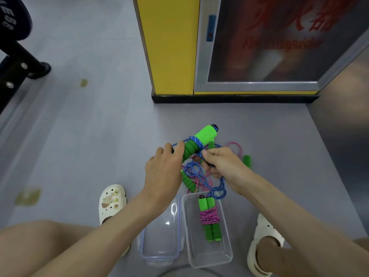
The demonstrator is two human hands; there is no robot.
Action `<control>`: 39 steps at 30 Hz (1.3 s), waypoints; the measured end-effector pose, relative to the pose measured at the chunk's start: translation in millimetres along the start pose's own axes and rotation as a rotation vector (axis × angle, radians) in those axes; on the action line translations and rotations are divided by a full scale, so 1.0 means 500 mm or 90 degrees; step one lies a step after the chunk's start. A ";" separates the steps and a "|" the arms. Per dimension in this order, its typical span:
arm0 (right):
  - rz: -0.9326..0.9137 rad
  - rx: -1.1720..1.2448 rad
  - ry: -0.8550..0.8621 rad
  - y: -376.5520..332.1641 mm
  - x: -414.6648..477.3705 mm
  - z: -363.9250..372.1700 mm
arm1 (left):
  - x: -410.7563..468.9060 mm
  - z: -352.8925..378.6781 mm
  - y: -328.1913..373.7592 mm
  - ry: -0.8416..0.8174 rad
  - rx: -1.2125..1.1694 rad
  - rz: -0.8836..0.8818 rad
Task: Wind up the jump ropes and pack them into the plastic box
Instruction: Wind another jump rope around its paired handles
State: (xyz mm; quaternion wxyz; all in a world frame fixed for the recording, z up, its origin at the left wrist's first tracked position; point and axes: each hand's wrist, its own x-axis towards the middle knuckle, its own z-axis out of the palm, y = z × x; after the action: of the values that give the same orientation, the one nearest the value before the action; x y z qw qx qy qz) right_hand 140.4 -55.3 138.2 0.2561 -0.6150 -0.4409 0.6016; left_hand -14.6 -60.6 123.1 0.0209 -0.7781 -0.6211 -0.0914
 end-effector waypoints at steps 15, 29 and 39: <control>0.108 0.073 0.163 -0.006 0.007 -0.015 | -0.022 0.031 0.033 0.001 -0.093 0.053; 0.025 0.097 0.028 0.023 0.004 -0.045 | 0.003 -0.017 -0.018 -0.535 -1.049 -0.337; 0.035 0.031 0.063 0.030 0.002 -0.048 | 0.021 -0.012 -0.031 -0.306 -0.928 -0.400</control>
State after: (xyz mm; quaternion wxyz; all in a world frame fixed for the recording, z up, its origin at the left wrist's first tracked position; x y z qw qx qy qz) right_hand 167.2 -56.6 128.6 0.2759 -0.6491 -0.3962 0.5878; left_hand -28.2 -47.9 129.2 -0.6485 -0.3849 -0.5822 -0.3040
